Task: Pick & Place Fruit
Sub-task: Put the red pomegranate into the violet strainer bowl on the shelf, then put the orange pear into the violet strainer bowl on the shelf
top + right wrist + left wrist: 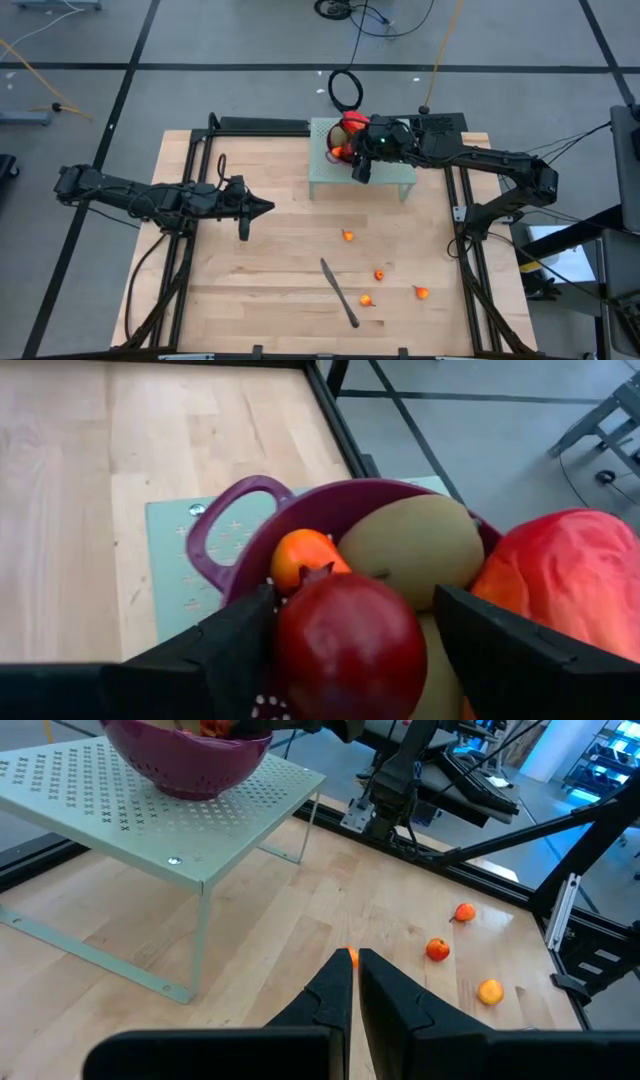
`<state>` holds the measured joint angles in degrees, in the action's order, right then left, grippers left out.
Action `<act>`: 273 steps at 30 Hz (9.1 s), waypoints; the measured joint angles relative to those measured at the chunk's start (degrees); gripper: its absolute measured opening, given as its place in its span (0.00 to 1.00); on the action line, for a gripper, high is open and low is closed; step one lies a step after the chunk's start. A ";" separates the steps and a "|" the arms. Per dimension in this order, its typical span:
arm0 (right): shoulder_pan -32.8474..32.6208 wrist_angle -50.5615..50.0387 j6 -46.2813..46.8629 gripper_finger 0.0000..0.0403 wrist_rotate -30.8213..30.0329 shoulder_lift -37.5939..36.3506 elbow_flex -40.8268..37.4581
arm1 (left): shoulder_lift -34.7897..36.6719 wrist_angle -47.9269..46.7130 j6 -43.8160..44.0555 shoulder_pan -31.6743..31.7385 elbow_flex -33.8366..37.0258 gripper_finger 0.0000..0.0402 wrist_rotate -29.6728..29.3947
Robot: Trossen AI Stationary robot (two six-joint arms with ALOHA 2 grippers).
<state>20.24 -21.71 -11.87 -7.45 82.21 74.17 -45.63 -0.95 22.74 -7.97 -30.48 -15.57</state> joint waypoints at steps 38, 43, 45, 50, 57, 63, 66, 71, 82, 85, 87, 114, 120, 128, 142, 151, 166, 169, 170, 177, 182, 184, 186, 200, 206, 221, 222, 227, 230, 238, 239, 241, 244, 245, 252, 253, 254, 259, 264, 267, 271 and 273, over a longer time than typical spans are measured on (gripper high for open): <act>0.29 6.08 -3.97 0.74 -3.24 -2.99 -0.04 | 0.00 0.83 0.11 0.00 0.00 0.05 0.00; -0.04 6.17 -3.86 0.73 -3.10 -3.02 -0.04 | 0.01 0.85 0.31 0.00 0.00 0.05 0.00; -0.65 6.71 -3.86 0.73 -3.10 -3.11 -0.04 | 0.02 0.95 0.32 0.00 0.00 0.05 0.00; -4.42 6.78 -5.35 0.73 -4.39 -4.57 -0.02 | 0.02 1.03 0.17 0.00 0.00 0.05 0.02; -12.29 4.72 -5.46 0.72 -12.32 -6.07 0.00 | 0.02 1.16 -0.04 0.00 0.00 0.05 0.02; -18.85 2.95 -4.65 0.72 -15.23 -6.67 0.00 | 0.02 1.20 -0.07 0.00 0.00 0.05 0.01; -21.67 2.34 -1.78 0.72 -15.23 -6.84 -0.02 | 0.02 1.25 -0.07 0.00 0.00 0.05 0.02; -25.84 0.59 1.69 0.72 -15.26 -7.01 0.00 | 0.02 1.25 0.00 0.00 0.00 0.05 0.02; -34.40 -6.08 11.27 0.72 -15.23 -6.97 0.00 | 0.02 1.22 0.02 0.00 0.00 0.05 0.02; -36.26 -7.90 14.76 0.72 -15.25 -6.97 0.00 | 0.02 1.20 0.00 0.00 0.00 0.05 0.02; -37.36 -8.88 17.19 0.72 -15.25 -6.97 0.00 | 0.02 1.20 -0.05 0.00 0.00 0.05 0.02; -43.99 -12.37 32.77 0.63 -11.73 -6.86 -3.47 | 0.02 1.18 -1.62 0.00 0.00 0.05 0.00; -43.44 -10.14 32.85 0.63 -11.67 -6.91 -6.21 | 0.02 1.18 -1.62 0.00 0.00 0.05 0.00; -39.33 -6.05 33.48 0.63 -8.14 -4.85 -10.75 | 0.02 1.18 -1.55 0.00 -0.02 0.05 0.00; -33.50 -1.73 27.42 0.63 -1.33 4.42 -11.98 | 0.02 1.19 -1.51 0.00 -0.02 0.05 0.00; -31.26 -0.83 27.64 0.63 -1.63 9.73 -11.98 | 0.02 1.20 -2.14 0.00 -0.02 0.05 -0.02; -29.45 0.96 29.17 0.63 -3.21 17.77 -11.93 | 0.01 1.29 -6.09 0.00 -0.02 0.05 -1.21; -29.29 0.90 29.17 0.63 -4.77 18.21 -11.93 | 0.02 2.10 -6.30 0.00 -0.02 0.05 -1.49; -29.14 0.97 29.17 0.63 -4.75 18.18 -11.93 | 0.01 2.56 -6.66 0.00 -0.02 0.05 -1.49; -28.20 1.38 29.19 0.63 -4.59 18.12 -11.91 | 0.71 2.87 -8.62 0.00 -0.02 0.05 -0.52; -28.02 3.87 29.95 0.63 -4.50 18.10 -13.72 | 5.29 0.23 -10.40 0.00 -0.03 0.05 0.50; -28.03 5.18 31.04 0.63 -4.47 18.10 -15.05 | 7.85 -2.08 -10.50 0.00 -0.04 0.05 0.24; -28.03 5.52 32.10 0.63 -4.46 18.10 -15.78 | 9.83 -3.89 -10.31 0.00 -0.04 0.05 -0.34; -27.41 6.92 31.18 0.63 -4.47 18.10 -16.13 | 11.91 -8.48 -8.76 0.00 -0.04 0.05 -0.52; -27.33 7.18 31.16 0.63 -3.60 18.10 -16.33 | 11.91 -8.85 -8.98 0.00 -0.04 0.05 -0.52; -27.31 12.52 32.13 0.63 -4.52 18.08 -19.50 | 11.91 -9.18 -8.89 0.00 -0.04 0.05 -0.50; -27.31 12.41 32.06 0.63 -4.50 18.08 -19.50 | 11.91 -9.16 -8.76 0.00 -0.04 0.05 -0.50; -27.31 12.07 32.01 0.63 -4.47 18.08 -19.49 | 11.90 -9.14 -8.50 0.00 -0.04 0.05 -0.50; -26.99 12.01 32.01 0.62 -4.47 18.08 -19.50 | 11.91 -9.08 -8.48 0.00 -0.04 0.05 -0.49; -26.94 12.02 31.24 0.52 -4.28 18.08 -19.49 | 11.91 -9.07 -8.46 0.00 -0.04 0.05 -0.50; -26.94 12.02 31.11 0.51 -4.28 18.08 -19.47 | 11.91 -9.07 -8.46 0.00 -0.04 0.05 -0.50; -26.94 12.02 31.13 0.49 -4.28 18.08 -19.48 | 11.91 -9.07 -8.44 0.00 -0.04 0.05 -0.50; -26.92 12.02 31.13 0.45 -4.28 18.08 -19.49 | 11.91 -9.07 -8.28 0.00 -0.04 0.05 -0.49; -26.93 12.01 31.11 0.44 -4.28 18.08 -19.48 | 11.91 -9.07 -8.28 0.00 -0.04 0.05 -0.50; -26.92 12.01 30.84 0.37 -2.76 18.08 -19.47 | 11.91 -9.07 -8.31 0.00 -0.04 0.05 -0.50; -26.92 12.01 30.71 0.36 -2.73 18.08 -19.47 | 11.91 -9.07 -8.31 0.00 -0.02 0.05 -0.48; -26.92 12.02 30.69 0.35 -2.75 18.08 -19.47 | 11.91 -9.07 -8.31 0.00 -0.02 0.05 -0.50; -26.92 12.04 30.69 0.33 -2.73 18.08 -19.47 | 11.91 -9.07 -8.31 0.00 -0.02 0.05 -0.50; -27.07 12.96 30.70 0.33 -2.27 16.88 -19.50 | 11.91 -9.07 -8.35 0.00 -0.02 0.05 -0.49; -27.07 14.13 30.98 0.33 -1.21 14.44 -18.98 | 11.89 -9.07 -8.39 0.00 0.00 0.05 -0.50; -27.09 13.98 31.11 0.32 -1.11 8.88 -17.72 | 11.89 -9.07 -8.13 0.00 0.00 0.05 -0.48; -27.09 14.03 31.11 0.32 -1.21 5.34 -17.43 | 11.91 -9.07 -8.09 0.00 0.00 0.05 -0.50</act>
<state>-6.85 -7.68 19.25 -8.66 87.56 56.75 -33.71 -10.02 14.66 -7.97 -30.48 -16.08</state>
